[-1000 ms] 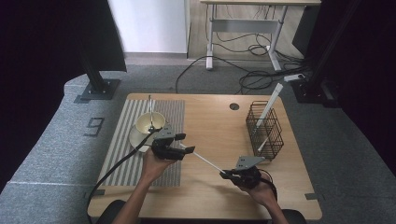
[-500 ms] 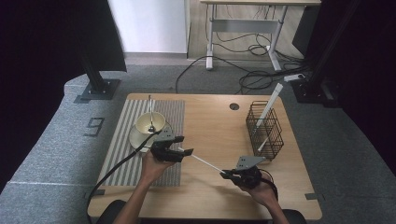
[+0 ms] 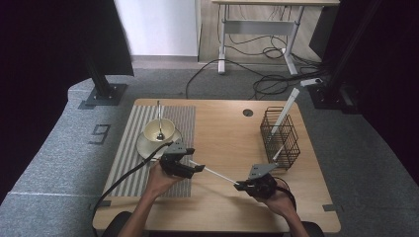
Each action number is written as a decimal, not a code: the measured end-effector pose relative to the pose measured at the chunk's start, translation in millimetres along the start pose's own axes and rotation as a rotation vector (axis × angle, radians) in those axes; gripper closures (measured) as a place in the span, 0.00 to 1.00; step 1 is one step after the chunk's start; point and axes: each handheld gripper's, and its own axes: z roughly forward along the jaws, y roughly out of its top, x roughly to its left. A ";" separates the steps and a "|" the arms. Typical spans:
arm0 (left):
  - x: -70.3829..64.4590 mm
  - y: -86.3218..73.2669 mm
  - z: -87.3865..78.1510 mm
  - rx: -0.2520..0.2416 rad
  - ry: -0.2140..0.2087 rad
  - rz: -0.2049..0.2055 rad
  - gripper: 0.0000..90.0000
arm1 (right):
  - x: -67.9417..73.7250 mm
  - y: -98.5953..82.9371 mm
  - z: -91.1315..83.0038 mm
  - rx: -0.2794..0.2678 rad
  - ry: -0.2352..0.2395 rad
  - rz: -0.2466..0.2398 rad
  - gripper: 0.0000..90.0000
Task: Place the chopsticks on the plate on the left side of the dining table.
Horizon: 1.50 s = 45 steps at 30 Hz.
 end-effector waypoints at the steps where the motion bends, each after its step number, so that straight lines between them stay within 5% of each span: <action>1: -2.3 -1.5 2.1 0.019 0.000 0.011 0.21 | -0.4 0.3 -0.1 0.007 0.005 -0.001 0.94; 9: -13.2 -8.6 9.6 0.111 -0.009 0.098 0.26 | -0.5 8.1 -2.0 0.065 0.042 -0.045 0.94; 17: -28.5 -9.4 15.9 0.195 0.006 0.243 0.46 | 0.1 17.5 -1.0 0.128 0.062 -0.092 0.94; 27: -30.6 -12.4 15.9 0.231 -0.003 0.293 0.68 | 1.7 20.3 0.7 0.153 0.081 -0.111 0.94; 35: -32.1 -13.5 13.5 0.252 -0.021 0.347 0.74 | 2.0 20.0 1.2 0.152 0.084 -0.123 0.94; 45: -34.4 -17.3 12.2 0.313 -0.114 0.395 0.86 | -2.0 18.6 5.8 0.149 0.027 -0.118 0.86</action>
